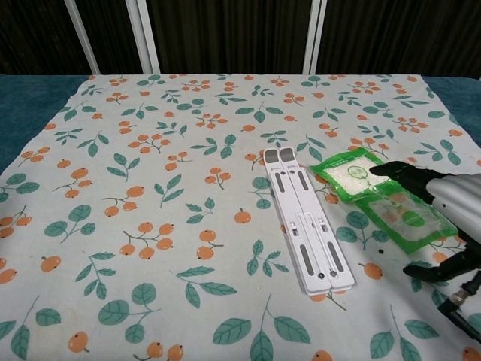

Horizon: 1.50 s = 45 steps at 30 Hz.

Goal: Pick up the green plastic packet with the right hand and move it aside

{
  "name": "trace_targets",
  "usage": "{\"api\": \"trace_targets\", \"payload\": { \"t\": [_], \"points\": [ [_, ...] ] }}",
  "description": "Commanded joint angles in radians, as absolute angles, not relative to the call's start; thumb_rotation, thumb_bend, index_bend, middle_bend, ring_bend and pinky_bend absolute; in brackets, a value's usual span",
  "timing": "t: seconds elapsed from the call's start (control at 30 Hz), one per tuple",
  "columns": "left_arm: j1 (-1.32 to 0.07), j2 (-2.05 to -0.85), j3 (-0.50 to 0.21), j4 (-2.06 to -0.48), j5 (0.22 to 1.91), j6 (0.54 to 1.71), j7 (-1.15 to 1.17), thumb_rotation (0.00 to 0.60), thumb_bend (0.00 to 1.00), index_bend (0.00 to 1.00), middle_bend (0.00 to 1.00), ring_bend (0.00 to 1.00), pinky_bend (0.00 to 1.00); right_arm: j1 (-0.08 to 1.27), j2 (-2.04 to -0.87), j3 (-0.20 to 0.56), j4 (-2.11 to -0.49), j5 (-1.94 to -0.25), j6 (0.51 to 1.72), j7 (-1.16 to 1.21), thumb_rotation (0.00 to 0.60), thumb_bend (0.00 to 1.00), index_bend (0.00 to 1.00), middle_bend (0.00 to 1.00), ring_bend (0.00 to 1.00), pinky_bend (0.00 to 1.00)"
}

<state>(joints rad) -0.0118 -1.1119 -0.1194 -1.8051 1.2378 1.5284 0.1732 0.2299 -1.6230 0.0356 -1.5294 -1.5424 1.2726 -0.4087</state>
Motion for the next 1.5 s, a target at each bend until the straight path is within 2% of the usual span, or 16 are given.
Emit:
{"api": "trace_targets", "payload": {
  "t": [0.03, 0.57, 1.1, 1.5],
  "points": [
    [-0.012, -1.113, -0.119, -1.804, 1.237, 1.529, 0.172, 0.600, 0.55, 0.13, 0.00, 0.00, 0.00, 0.253, -1.658, 0.061, -1.516, -1.517, 1.252, -0.448, 0.600, 0.21, 0.05, 0.09, 0.15, 0.22],
    [-0.011, -1.114, -0.121, -1.799, 1.241, 1.530, 0.160, 0.600, 0.55, 0.13, 0.00, 0.00, 0.00, 0.363, -1.761, 0.166, -1.440, -1.379, 1.160, -0.565, 0.600, 0.21, 0.08, 0.11, 0.15, 0.22],
    [-0.010, -1.114, -0.123, -1.796, 1.241, 1.531, 0.153, 0.600, 0.55, 0.13, 0.00, 0.00, 0.00, 0.464, -1.856, 0.244, -1.269, -1.245, 1.110, -0.634, 0.600, 0.24, 0.11, 0.15, 0.15, 0.22],
    [-0.011, -1.112, -0.123, -1.800, 1.232, 1.526, 0.158, 0.600, 0.55, 0.13, 0.00, 0.00, 0.00, 0.492, -1.861, 0.256, -1.238, -1.223, 1.134, -0.616, 0.600, 0.39, 0.17, 0.19, 0.17, 0.22]
  ]
}}
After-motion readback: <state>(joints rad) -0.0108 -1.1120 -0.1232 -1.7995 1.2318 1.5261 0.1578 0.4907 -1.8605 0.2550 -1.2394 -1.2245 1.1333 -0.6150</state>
